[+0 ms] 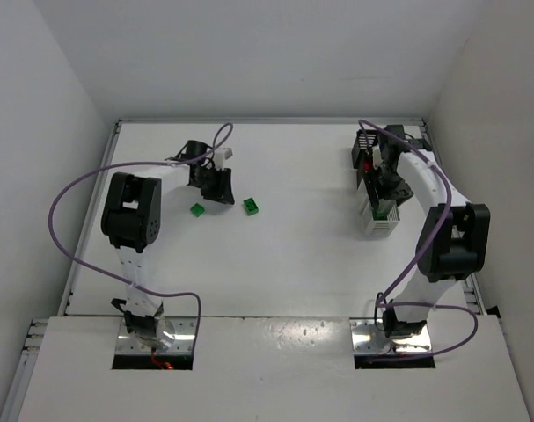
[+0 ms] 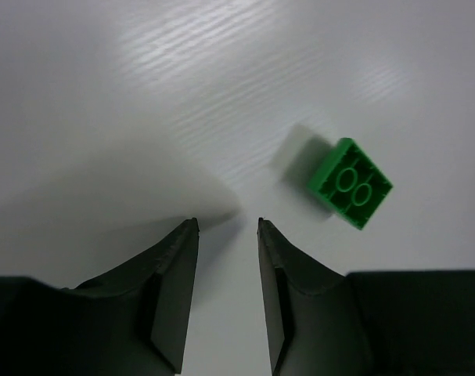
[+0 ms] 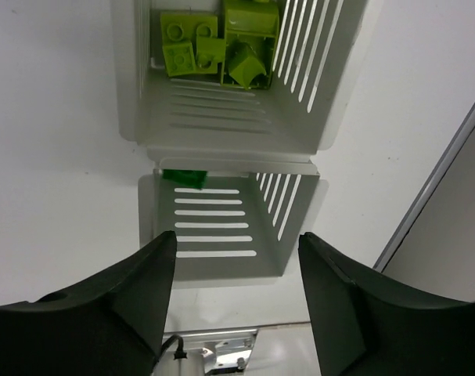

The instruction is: Sort the legos into containers by color

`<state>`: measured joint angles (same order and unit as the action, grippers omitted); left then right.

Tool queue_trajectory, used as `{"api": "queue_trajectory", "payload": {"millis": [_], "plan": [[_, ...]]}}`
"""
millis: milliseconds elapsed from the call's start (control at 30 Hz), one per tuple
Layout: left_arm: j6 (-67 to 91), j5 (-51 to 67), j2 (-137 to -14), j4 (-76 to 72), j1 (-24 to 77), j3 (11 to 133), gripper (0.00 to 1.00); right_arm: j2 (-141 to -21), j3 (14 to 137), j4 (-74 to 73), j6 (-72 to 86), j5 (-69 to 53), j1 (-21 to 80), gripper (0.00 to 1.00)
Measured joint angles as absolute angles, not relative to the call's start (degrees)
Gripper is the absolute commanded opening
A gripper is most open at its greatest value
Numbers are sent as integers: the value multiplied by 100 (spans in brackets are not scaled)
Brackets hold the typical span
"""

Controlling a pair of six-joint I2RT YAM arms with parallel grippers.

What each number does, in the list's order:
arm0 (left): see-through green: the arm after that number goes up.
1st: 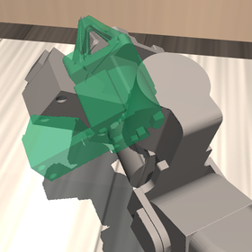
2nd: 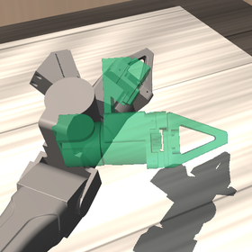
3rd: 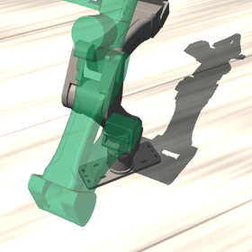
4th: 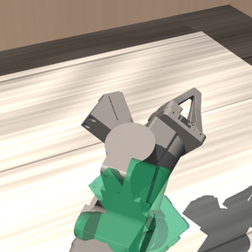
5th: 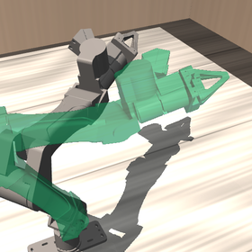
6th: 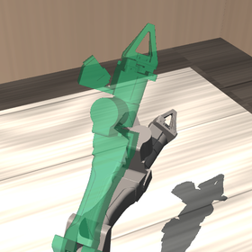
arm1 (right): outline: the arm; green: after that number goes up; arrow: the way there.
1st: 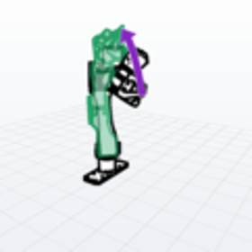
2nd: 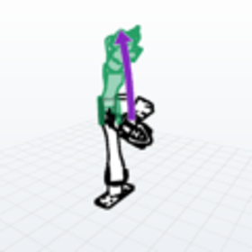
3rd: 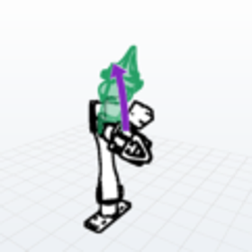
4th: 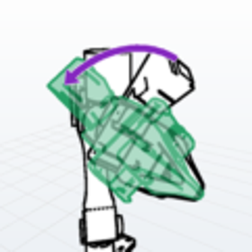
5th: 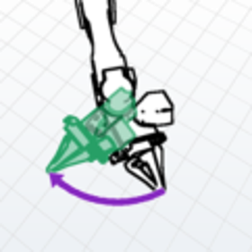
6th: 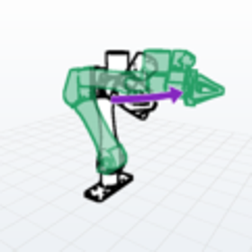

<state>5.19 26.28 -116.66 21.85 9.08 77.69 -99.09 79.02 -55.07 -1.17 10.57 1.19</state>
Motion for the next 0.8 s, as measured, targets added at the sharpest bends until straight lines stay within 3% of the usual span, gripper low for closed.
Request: {"api": "queue_trajectory", "payload": {"millis": [67,200,233,333,500,533,600,667,700,733,800], "plan": [[587,2735,-11666,2145,1066,7743,43,-9909,7865,-5546,-132,1037,119,64],[770,3133,-11655,2071,1221,7719,66,-9898,7913,-5677,-204,832,119,61],[862,3253,-11616,1957,1194,7664,76,-9898,7992,-5754,-257,683,121,61],[1199,3546,-11260,1675,967,7395,87,-9859,8451,-5874,-375,54,211,56],[1533,3529,-10224,1428,172,7441,90,-9710,9065,-5780,-469,-827,952,55],[1553,3448,-10031,1420,12,7487,97,-9714,9074,-5725,-480,-919,1194,55],[1516,3232,-9703,1452,-287,7553,100,-9824,9072,-5662,-478,-1037,1673,55],[1481,2934,-9454,1520,-552,7546,100,-10075,9098,-5551,-412,-1066,2150,61],[1426,2783,-9343,1557,-668,7496,100,-10272,9129,-5468,-325,-1044,2373,74],[1385,2635,-9229,1592,-764,7402,100,-10534,9168,-5363,-207,-993,2578,79],[1264,2375,-9011,1710,-932,7157,100,-11069,9330,-5231,34,-867,2856,84]]}}
